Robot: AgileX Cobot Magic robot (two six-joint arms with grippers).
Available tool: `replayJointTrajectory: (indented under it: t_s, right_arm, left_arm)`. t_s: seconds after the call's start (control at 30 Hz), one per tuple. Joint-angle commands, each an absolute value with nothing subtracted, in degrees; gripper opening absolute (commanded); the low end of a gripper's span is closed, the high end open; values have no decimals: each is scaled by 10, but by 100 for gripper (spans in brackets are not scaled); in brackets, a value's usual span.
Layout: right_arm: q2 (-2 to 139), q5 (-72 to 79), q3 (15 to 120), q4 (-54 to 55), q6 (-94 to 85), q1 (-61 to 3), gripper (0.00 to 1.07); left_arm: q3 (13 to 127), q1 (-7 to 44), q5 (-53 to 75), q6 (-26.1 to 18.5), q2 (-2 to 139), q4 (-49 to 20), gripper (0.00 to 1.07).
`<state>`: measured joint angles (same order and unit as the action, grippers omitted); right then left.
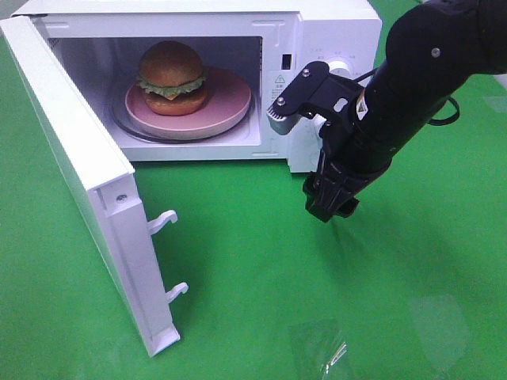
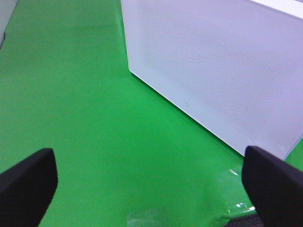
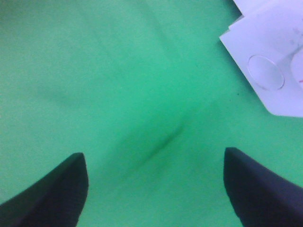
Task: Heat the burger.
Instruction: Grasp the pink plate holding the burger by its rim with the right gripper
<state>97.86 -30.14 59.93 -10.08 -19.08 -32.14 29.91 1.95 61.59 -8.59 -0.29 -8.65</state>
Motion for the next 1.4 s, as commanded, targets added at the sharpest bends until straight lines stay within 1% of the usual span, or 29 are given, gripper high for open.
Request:
replayJointTrajectory:
  t_s: [0.03, 0.2, 0.23, 0.3, 0.33, 0.37, 0.4, 0.5, 0.57, 0.67, 0.7, 0.87, 1.1, 1.4]
  right_arm:
    - [973, -300, 606, -83, -272, -320, 76]
    - [973, -286, 606, -84, -329, -320, 76]
    - [973, -281, 606, -85, -375, -320, 76]
    - [973, -276, 606, -85, -397, -320, 76]
    - [973, -261, 606, -85, -456, -320, 76]
    - [973, -261, 606, -85, -456, -320, 76]
    - [973, -244, 606, -84, -512, -320, 77]
    - [973, -222, 606, -85, -559, -320, 76]
    - [973, -174, 606, -85, -657, -320, 77]
    - [973, -162, 606, -85, -684, -320, 77]
    - [973, -138, 606, -84, -722, -320, 77]
    - [973, -101, 606, -83, -732, -321, 77]
    - [974, -88, 606, -83, -732, -322, 77]
    - [1004, -83, 633, -84, -694, -350, 77]
  left_arm:
    - [297, 16, 612, -84, -6, -88, 98]
    - [297, 16, 612, -84, -6, -88, 98]
    - [297, 16, 612, -84, -6, -88, 98]
    - [297, 16, 612, -84, -6, -88, 98]
    - [297, 16, 612, -84, -6, -88, 98]
    - [297, 16, 612, -84, -6, -88, 98]
    - [297, 16, 612, -84, -6, -88, 98]
    - [297, 16, 612, -84, -6, -88, 98]
    - [297, 16, 612, -84, -6, -88, 98]
    - [297, 16, 612, -84, -6, -88, 98]
    - [297, 16, 612, -84, -6, -88, 98]
    - [297, 16, 612, -84, -6, -88, 98]
    - [297, 16, 612, -84, -6, -88, 98]
    - [297, 16, 612, -84, -6, -88, 98]
